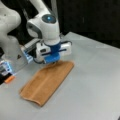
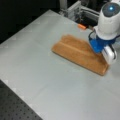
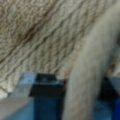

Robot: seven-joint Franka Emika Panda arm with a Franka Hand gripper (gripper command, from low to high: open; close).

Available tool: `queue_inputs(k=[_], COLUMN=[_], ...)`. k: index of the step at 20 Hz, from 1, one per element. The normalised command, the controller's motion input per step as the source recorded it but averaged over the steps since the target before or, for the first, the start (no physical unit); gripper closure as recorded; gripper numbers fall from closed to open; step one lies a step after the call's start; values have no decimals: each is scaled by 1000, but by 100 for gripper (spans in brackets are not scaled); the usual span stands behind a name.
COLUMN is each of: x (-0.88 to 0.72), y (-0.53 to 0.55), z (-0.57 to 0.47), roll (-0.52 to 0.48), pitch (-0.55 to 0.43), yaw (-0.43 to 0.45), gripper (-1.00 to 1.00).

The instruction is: Folding a towel twice

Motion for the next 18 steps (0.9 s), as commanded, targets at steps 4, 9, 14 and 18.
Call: queue_inputs(k=[4,9,14,18], x=[-153,-179,-190,-95], y=[144,160,180,180], z=[-67,43,243,211], roll=[122,123,86,65], pitch=[-98,-2,152,179], yaw=[-194,-224,-228,-213], gripper=[-100,-100,-100,-100])
